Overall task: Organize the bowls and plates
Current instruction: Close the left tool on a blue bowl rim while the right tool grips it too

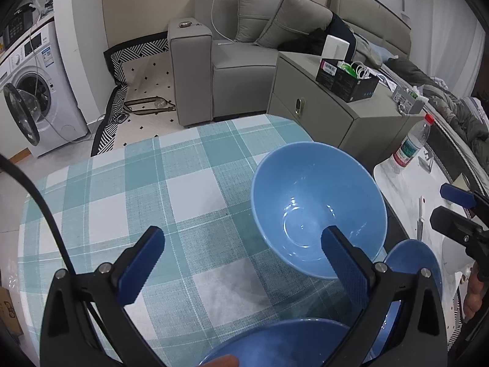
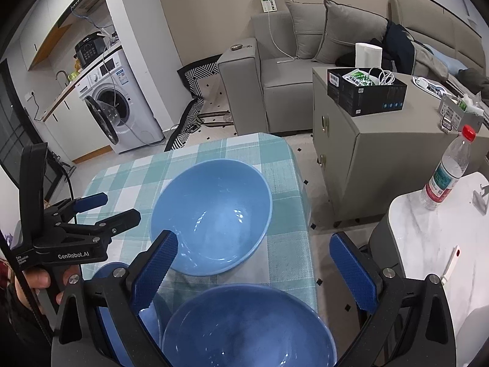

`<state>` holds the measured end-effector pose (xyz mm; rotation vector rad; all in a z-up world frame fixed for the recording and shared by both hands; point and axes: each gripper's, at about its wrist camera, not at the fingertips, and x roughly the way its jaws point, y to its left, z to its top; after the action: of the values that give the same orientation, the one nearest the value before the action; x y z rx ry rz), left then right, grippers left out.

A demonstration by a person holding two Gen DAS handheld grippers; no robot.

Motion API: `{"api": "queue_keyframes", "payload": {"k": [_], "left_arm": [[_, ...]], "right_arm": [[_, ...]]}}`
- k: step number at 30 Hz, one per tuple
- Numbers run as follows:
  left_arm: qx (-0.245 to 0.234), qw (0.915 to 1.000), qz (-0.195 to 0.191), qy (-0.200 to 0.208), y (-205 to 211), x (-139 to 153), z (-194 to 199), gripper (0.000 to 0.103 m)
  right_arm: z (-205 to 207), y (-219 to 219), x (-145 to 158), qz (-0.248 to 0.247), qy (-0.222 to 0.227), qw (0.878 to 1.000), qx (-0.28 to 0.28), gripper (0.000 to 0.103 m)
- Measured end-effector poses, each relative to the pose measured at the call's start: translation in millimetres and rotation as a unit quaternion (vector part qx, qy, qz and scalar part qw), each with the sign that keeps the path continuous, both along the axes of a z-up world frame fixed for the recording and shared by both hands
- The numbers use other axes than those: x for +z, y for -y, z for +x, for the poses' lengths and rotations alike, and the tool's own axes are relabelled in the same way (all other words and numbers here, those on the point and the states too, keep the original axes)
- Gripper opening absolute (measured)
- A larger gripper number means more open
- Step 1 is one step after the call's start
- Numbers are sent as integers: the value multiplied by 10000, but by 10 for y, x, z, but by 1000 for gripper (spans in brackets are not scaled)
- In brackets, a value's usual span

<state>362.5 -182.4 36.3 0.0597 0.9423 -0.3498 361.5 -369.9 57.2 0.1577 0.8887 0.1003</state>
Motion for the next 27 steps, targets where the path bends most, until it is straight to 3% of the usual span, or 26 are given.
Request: {"api": "queue_keyframes", "payload": {"k": [9, 20, 23, 27], "left_arm": [[-130, 9998, -79, -148, 40, -88, 123, 95], [-315, 9992, 47, -227, 136, -205, 189, 93], [-339, 9988, 83, -338, 156, -254, 222, 79], [-332, 9985, 93, -414, 169, -307, 251, 72]], "right_arm": [[181, -28, -176, -91, -180, 9998, 17, 97], [363, -59, -410, -100, -448, 9989, 69, 79], [406, -56, -480, -111, -549, 9984, 68, 76], [436, -42, -535, -114, -613, 9980, 66, 73]]}}
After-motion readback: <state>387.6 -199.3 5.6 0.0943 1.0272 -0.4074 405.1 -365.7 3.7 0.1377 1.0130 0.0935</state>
